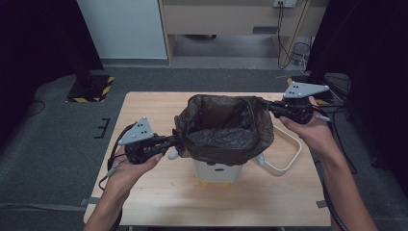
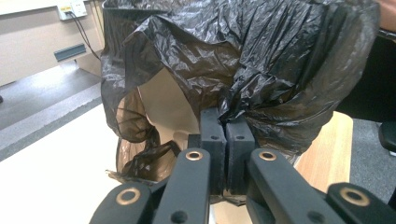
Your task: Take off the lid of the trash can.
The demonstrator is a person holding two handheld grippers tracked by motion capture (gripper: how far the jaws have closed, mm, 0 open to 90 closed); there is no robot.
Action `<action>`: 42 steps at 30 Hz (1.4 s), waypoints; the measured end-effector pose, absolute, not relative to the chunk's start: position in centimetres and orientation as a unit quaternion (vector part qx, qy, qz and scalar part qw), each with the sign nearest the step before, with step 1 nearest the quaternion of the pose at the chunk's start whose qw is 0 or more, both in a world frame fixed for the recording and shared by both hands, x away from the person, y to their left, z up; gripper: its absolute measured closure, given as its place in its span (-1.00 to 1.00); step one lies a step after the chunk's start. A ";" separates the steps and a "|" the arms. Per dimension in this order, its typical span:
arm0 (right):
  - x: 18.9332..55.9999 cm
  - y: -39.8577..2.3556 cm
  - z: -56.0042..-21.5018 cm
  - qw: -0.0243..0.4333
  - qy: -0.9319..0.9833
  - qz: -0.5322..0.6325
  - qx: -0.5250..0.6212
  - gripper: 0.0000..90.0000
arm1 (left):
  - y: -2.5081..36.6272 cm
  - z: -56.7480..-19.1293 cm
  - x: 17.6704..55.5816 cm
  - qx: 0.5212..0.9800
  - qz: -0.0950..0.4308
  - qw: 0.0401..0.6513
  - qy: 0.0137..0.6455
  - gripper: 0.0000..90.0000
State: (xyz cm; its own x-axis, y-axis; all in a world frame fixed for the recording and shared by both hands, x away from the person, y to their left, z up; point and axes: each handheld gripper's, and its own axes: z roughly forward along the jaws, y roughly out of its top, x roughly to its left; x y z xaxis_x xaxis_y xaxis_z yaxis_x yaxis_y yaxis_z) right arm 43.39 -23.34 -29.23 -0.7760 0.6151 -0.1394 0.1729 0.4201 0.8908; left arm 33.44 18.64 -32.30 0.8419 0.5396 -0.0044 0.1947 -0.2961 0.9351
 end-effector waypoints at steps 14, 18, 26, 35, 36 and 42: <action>42.6 -22.8 -26.8 0.207 0.803 0.505 0.238 1.00 | 18.7 -31.1 32.8 0.784 0.154 0.560 0.219 0.96; 42.4 -22.4 -26.2 0.191 0.805 0.507 0.242 1.00 | 18.9 -30.9 32.7 0.782 0.154 0.564 0.218 0.97; 42.0 -21.5 -25.1 0.181 0.803 0.518 0.233 1.00 | 19.0 -30.3 32.8 0.776 0.152 0.573 0.215 0.97; 41.7 -20.7 -24.2 0.183 0.802 0.521 0.227 1.00 | 19.3 -29.9 33.3 0.772 0.149 0.577 0.220 0.97; 41.7 -20.6 -24.1 0.182 0.802 0.521 0.226 1.00 | 19.2 -29.9 33.3 0.772 0.149 0.577 0.220 0.97; 41.5 -19.9 -23.4 0.180 0.804 0.522 0.219 1.00 | 19.2 -29.2 33.5 0.771 0.152 0.579 0.217 0.96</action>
